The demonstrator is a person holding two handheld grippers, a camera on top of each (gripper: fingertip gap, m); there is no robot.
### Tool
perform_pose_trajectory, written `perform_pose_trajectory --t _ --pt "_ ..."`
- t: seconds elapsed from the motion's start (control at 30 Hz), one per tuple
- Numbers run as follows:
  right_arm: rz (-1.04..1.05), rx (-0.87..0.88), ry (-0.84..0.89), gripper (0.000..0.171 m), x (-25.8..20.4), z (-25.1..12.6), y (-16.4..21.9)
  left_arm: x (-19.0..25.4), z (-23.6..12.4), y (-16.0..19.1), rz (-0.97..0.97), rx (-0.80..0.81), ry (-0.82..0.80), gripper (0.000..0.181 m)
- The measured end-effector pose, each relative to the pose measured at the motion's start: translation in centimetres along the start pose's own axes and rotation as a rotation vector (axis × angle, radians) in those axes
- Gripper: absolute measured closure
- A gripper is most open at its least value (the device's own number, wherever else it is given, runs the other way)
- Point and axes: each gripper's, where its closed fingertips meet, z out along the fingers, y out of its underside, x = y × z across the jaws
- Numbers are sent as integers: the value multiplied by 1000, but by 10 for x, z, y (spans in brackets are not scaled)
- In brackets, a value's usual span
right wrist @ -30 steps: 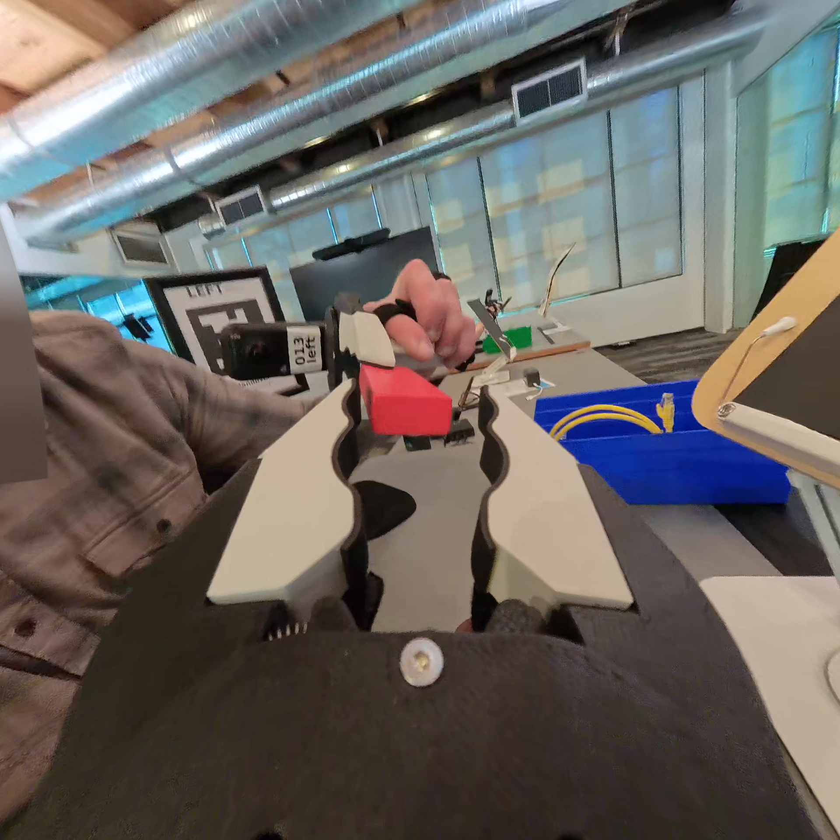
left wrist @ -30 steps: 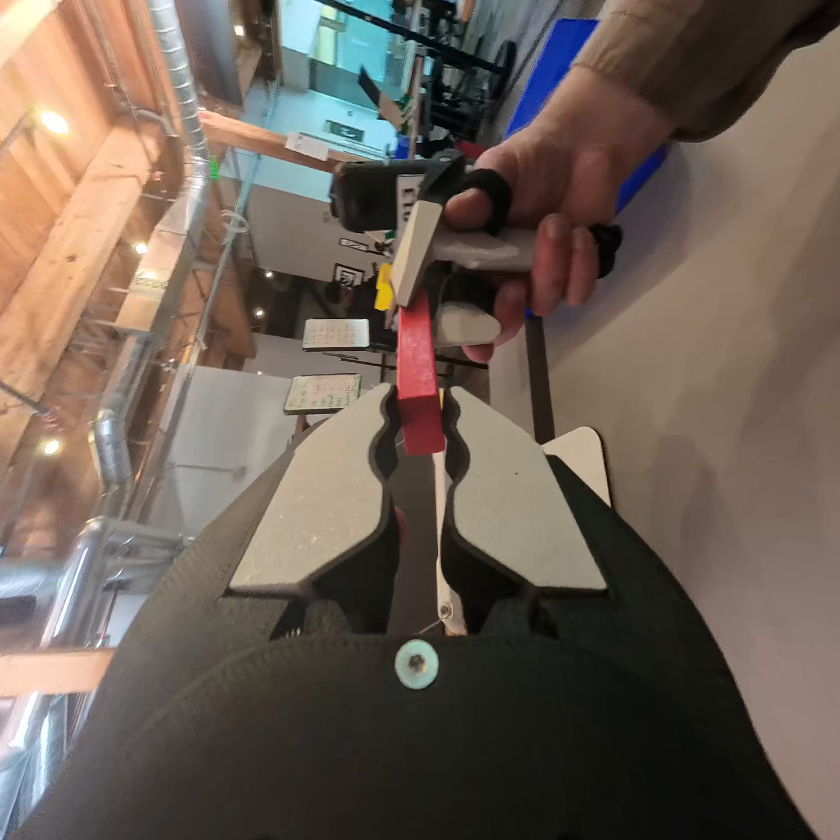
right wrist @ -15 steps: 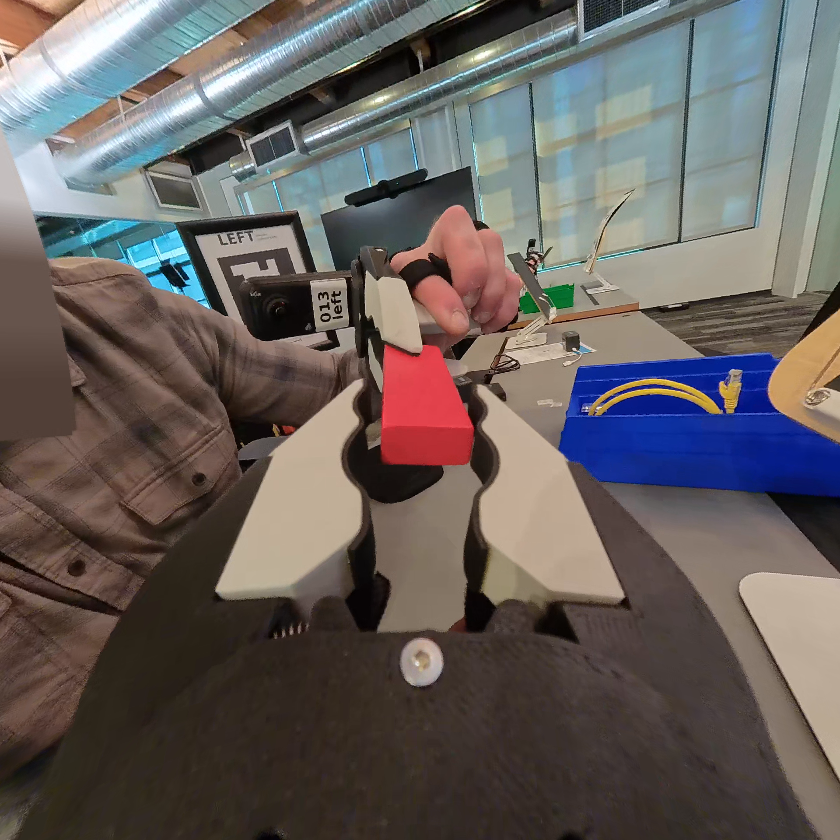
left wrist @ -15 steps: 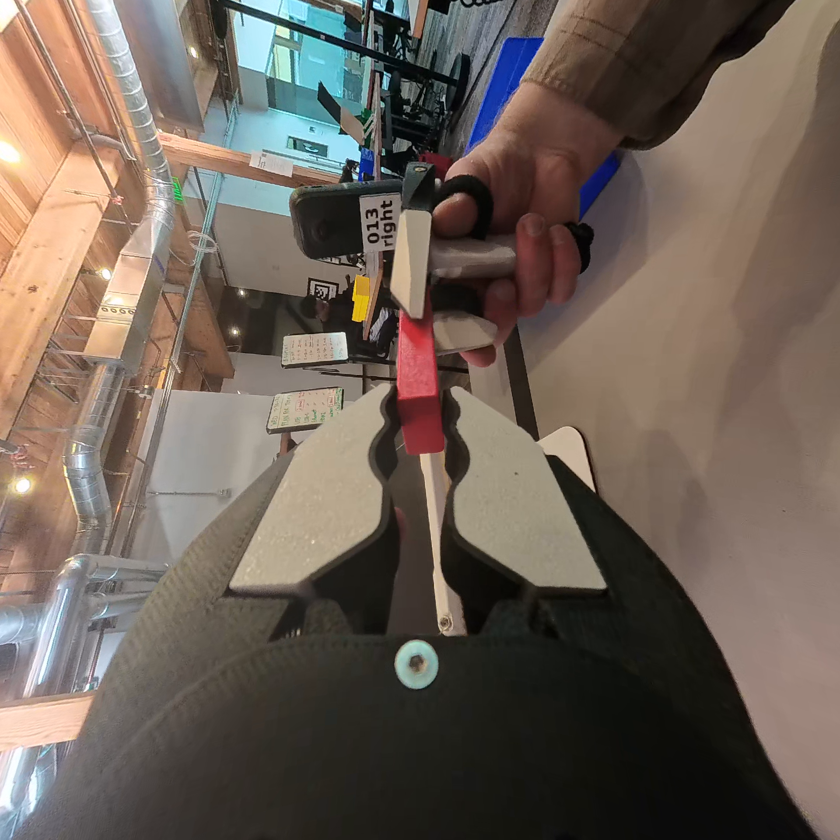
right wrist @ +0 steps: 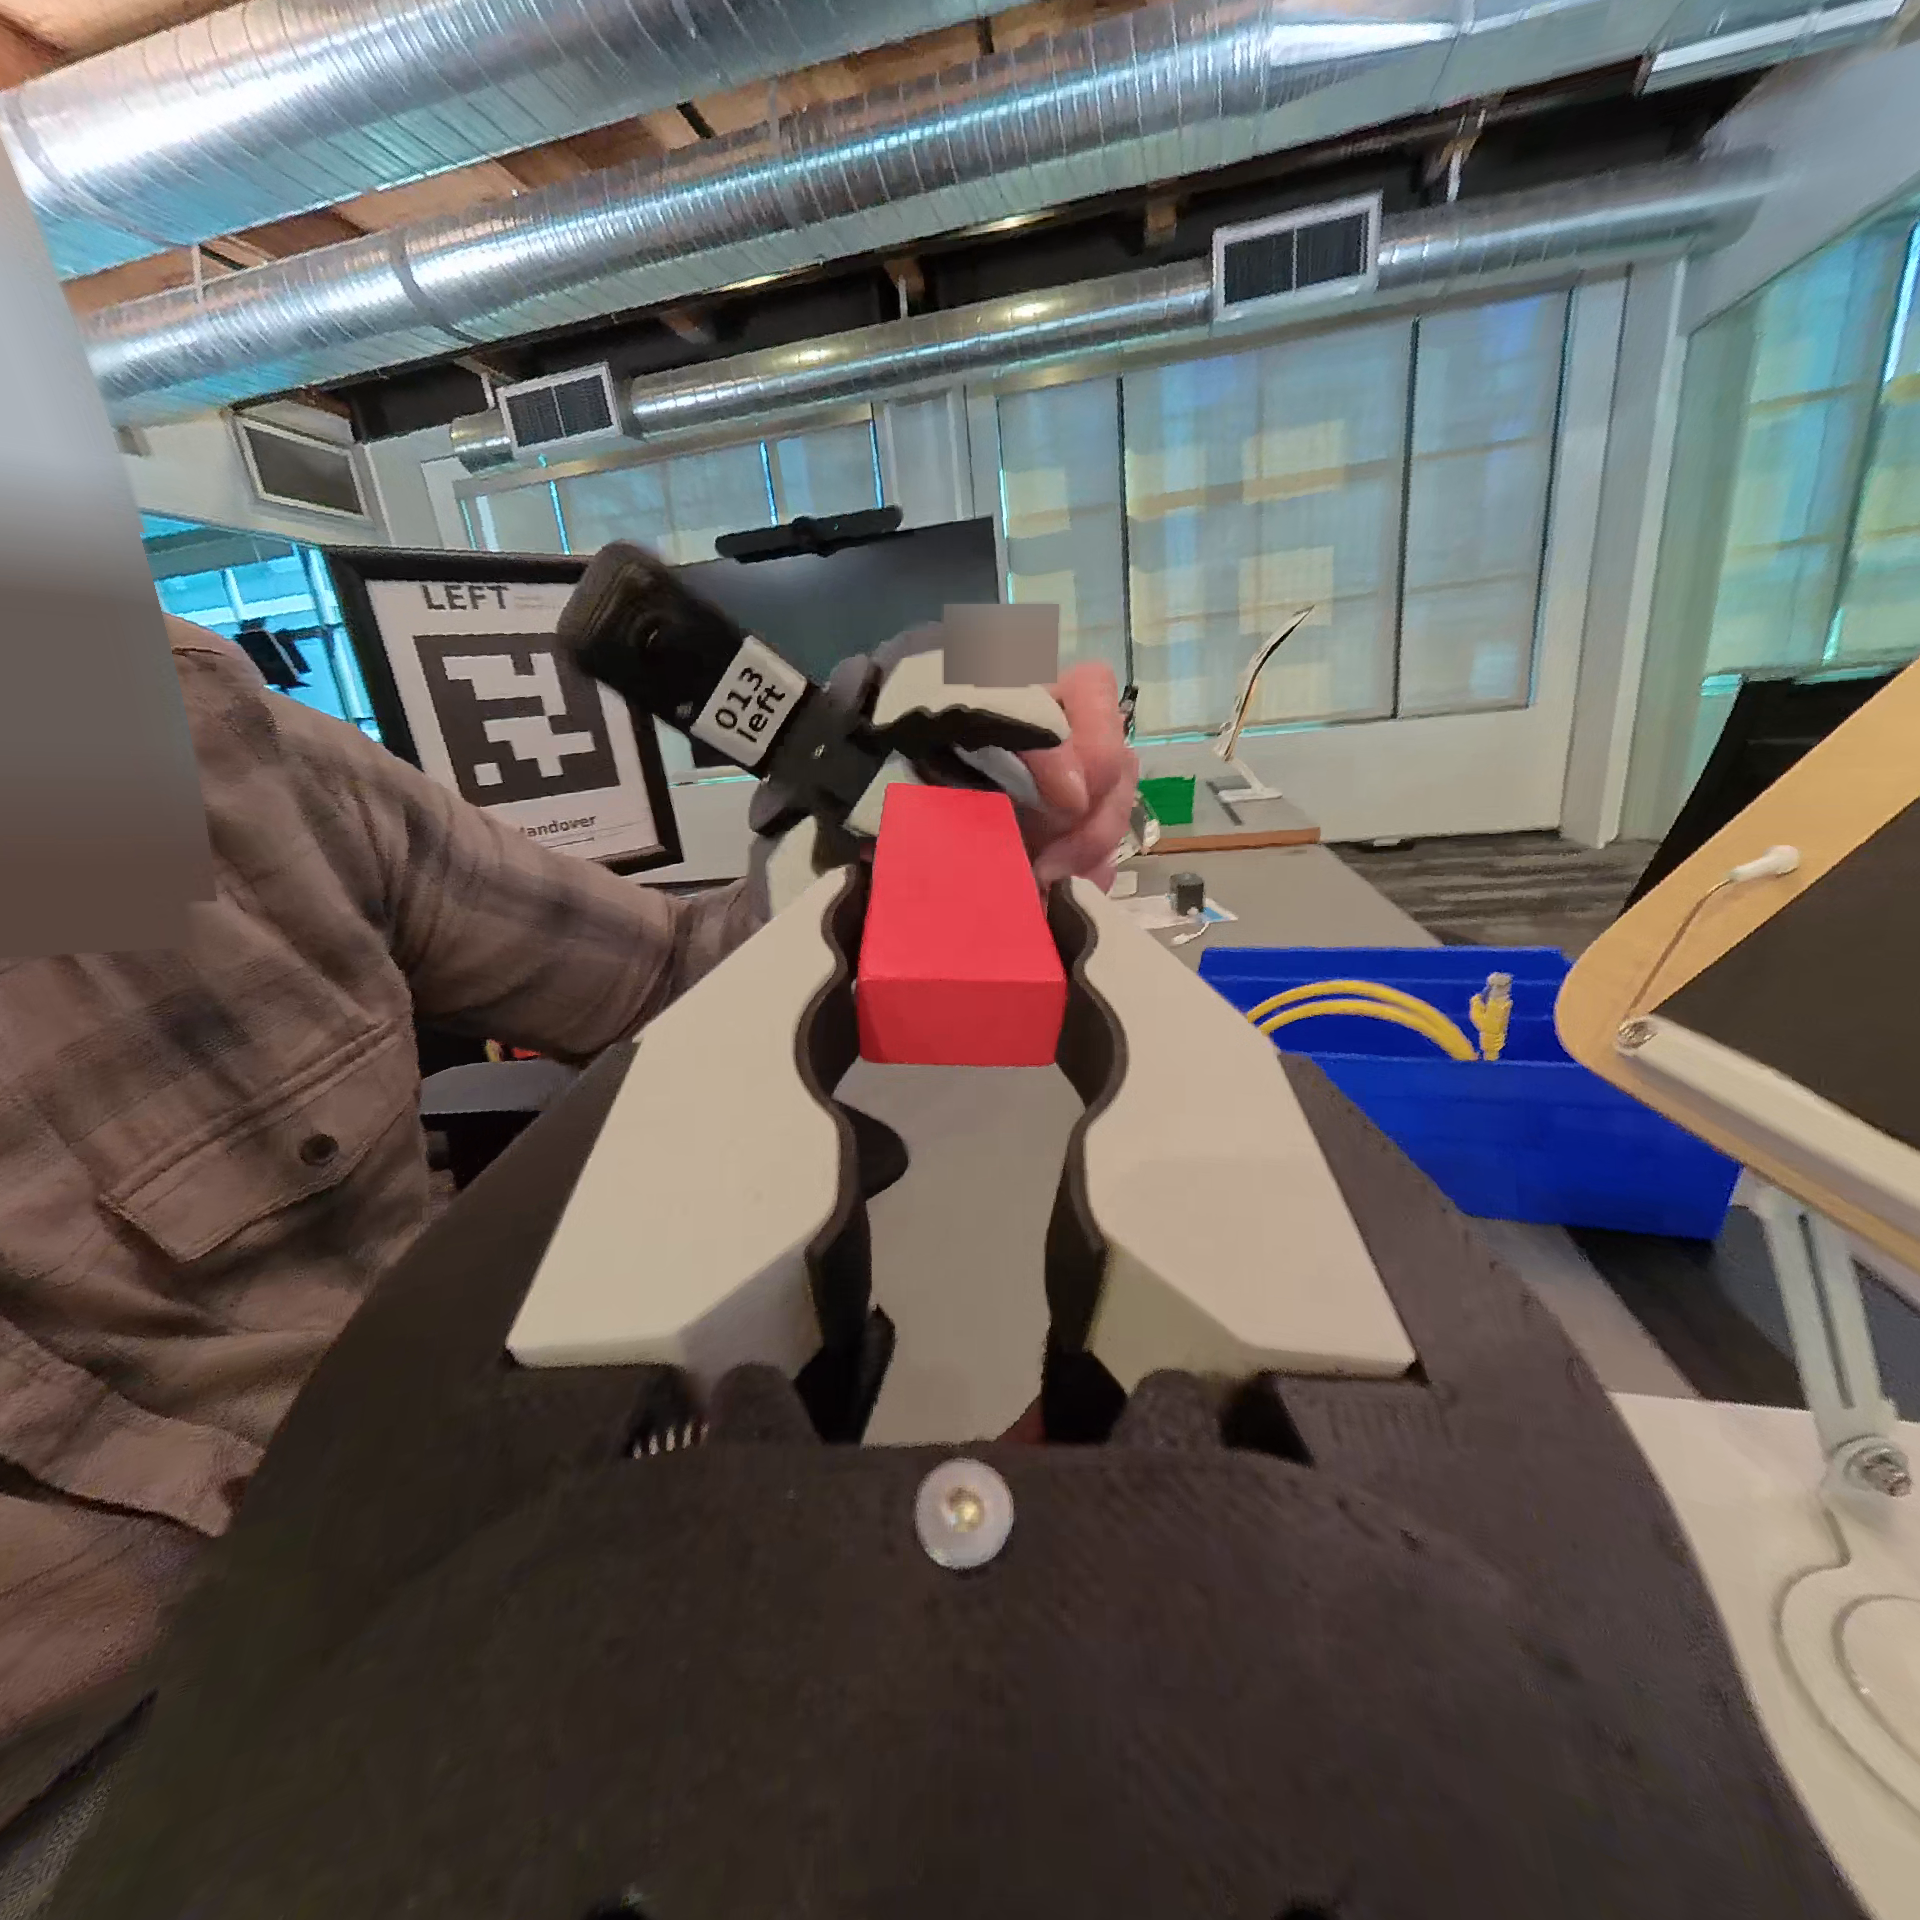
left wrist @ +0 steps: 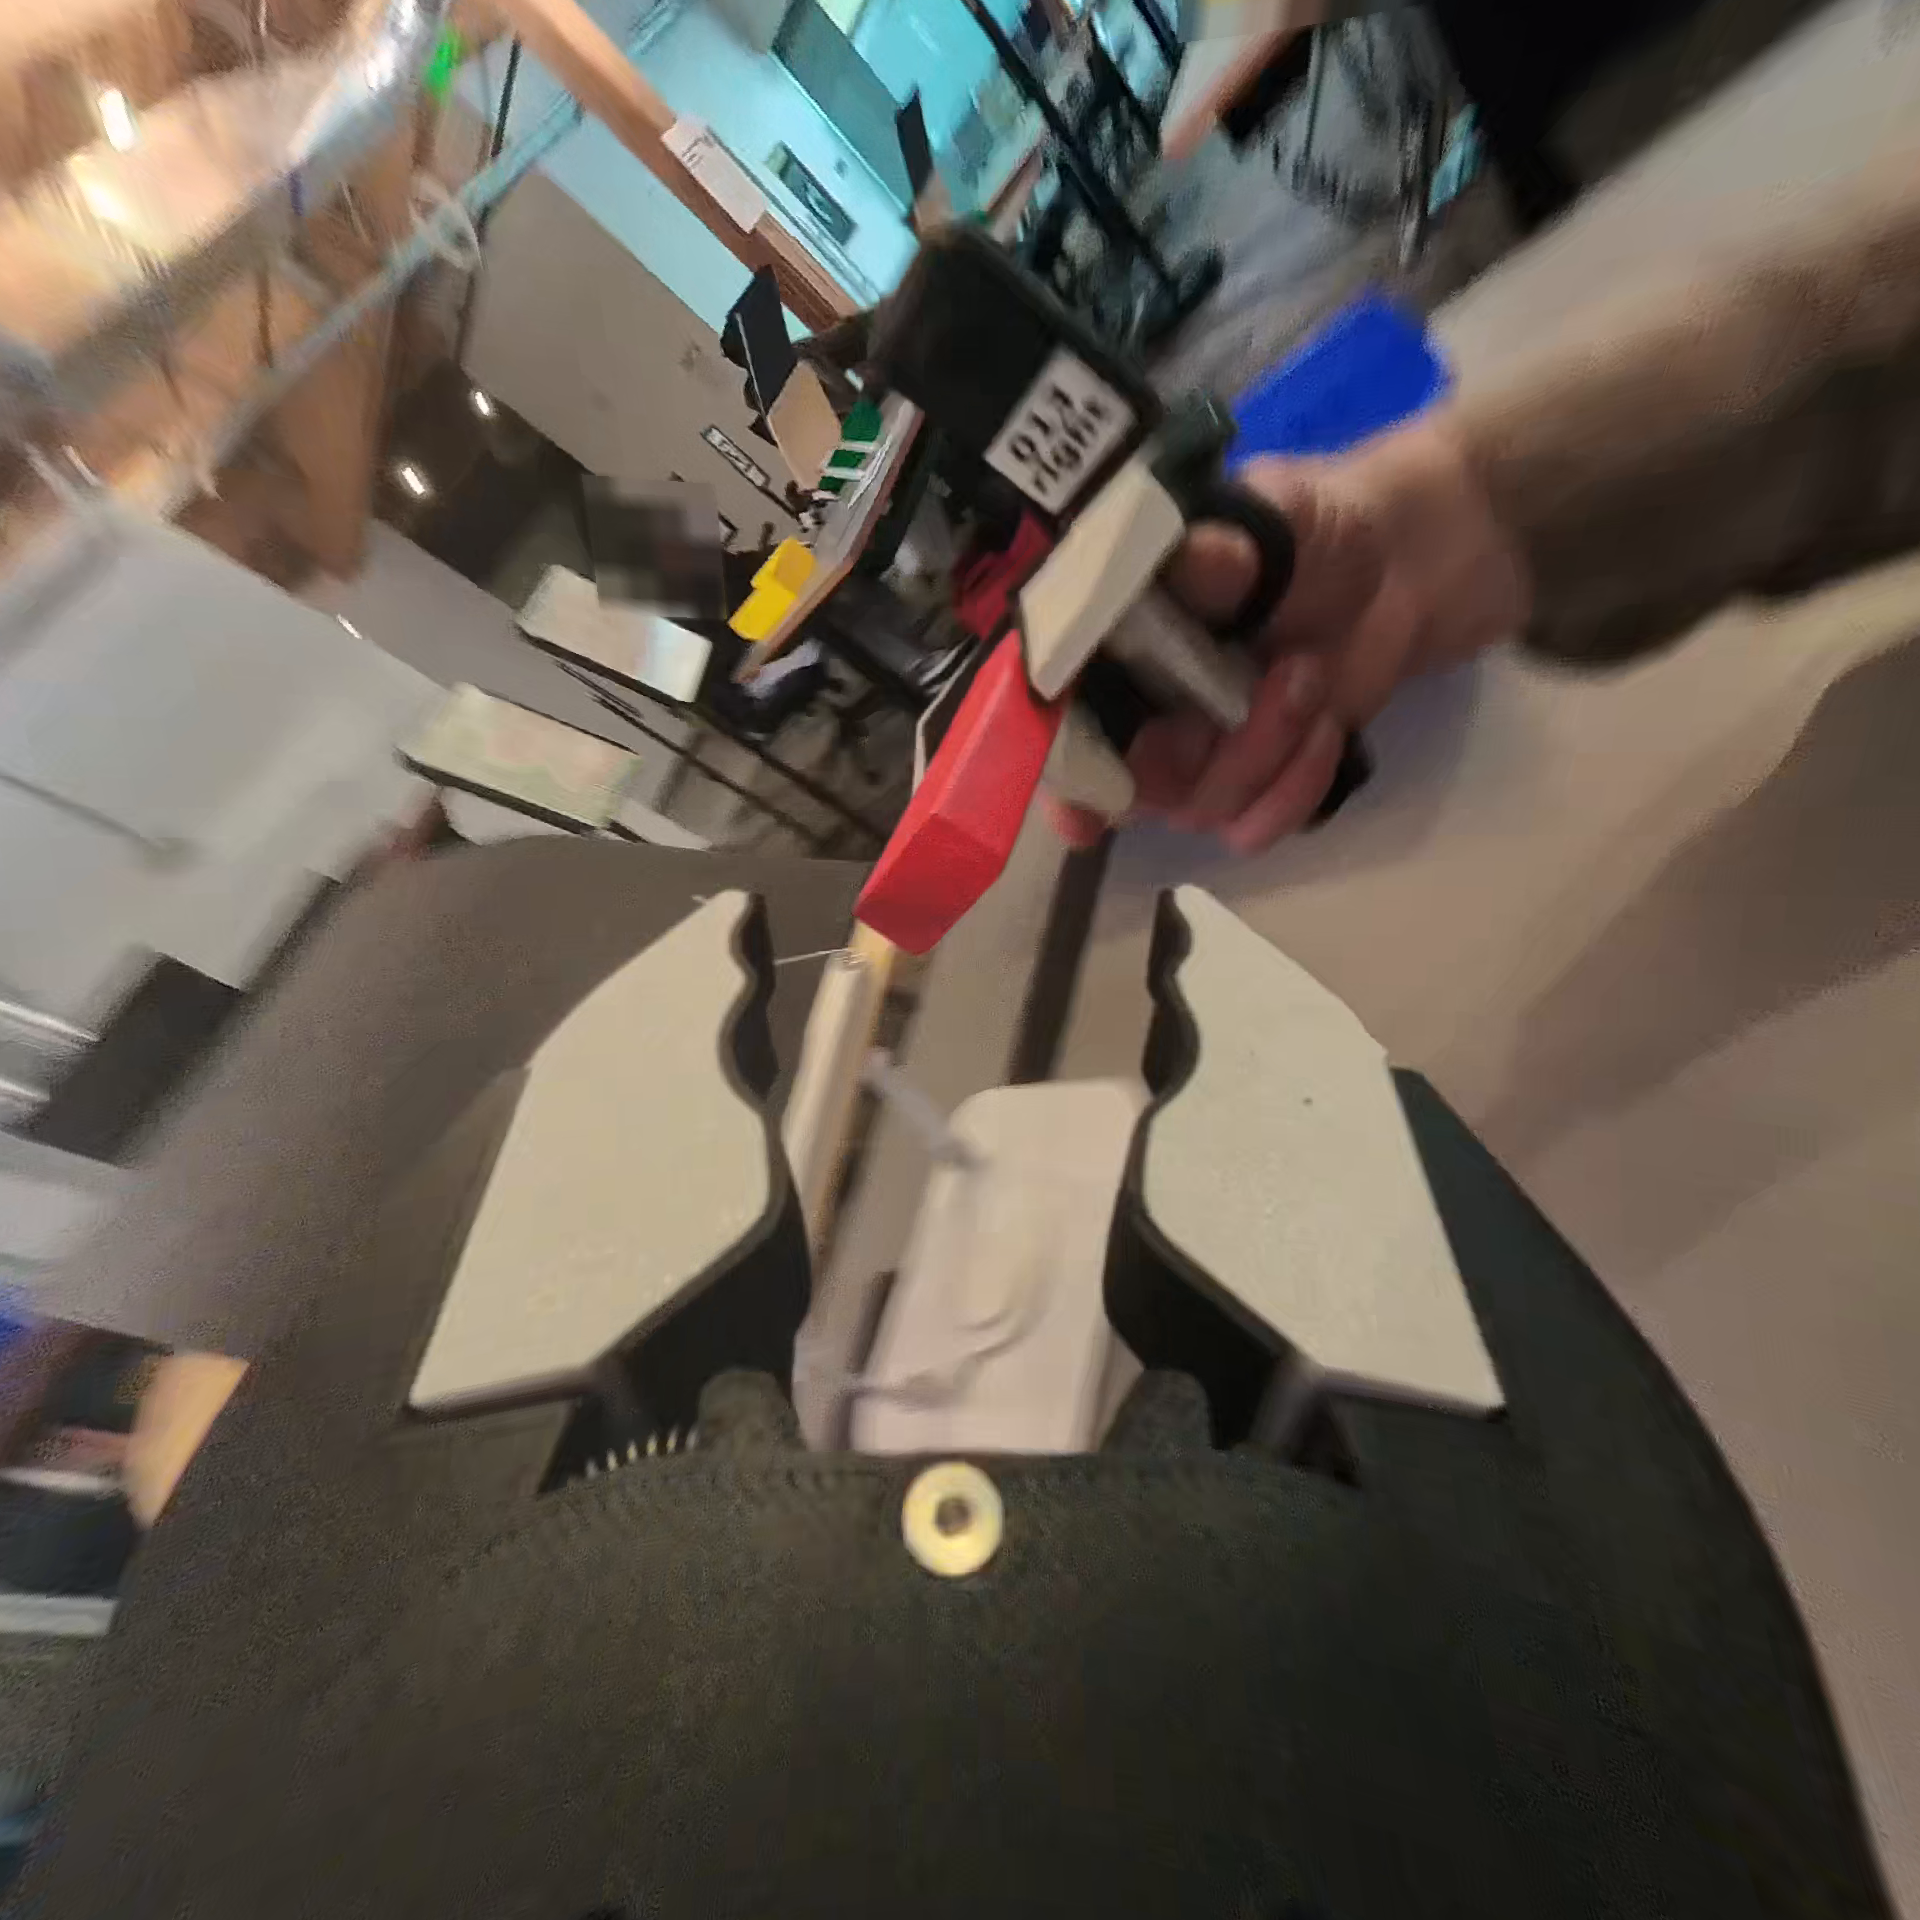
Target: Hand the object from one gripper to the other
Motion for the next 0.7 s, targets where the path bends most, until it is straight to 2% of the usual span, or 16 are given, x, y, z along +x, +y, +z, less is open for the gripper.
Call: perform_pose_trajectory --t 0.07,0.13,0.2,0.4,0.57,0.7 --pt "-50 21 8 138 -1 -1 -4 -2 -1 -11 -298 104 19 107" --pt "-87 50 7 138 -4 -1 -8 -8 -2 -20 -585 233 34 113" --pt "-114 74 6 138 -6 0 -10 -2 2 -24 -754 306 106 113" --pt "-170 82 -8 138 -12 5 -6 0 12 -25 -982 432 140 121" --pt "-152 79 -9 138 -11 7 -2 -1 10 -27 -975 481 112 146" --pt "-130 79 -18 138 -12 8 -1 -1 9 -27 -947 491 76 147"
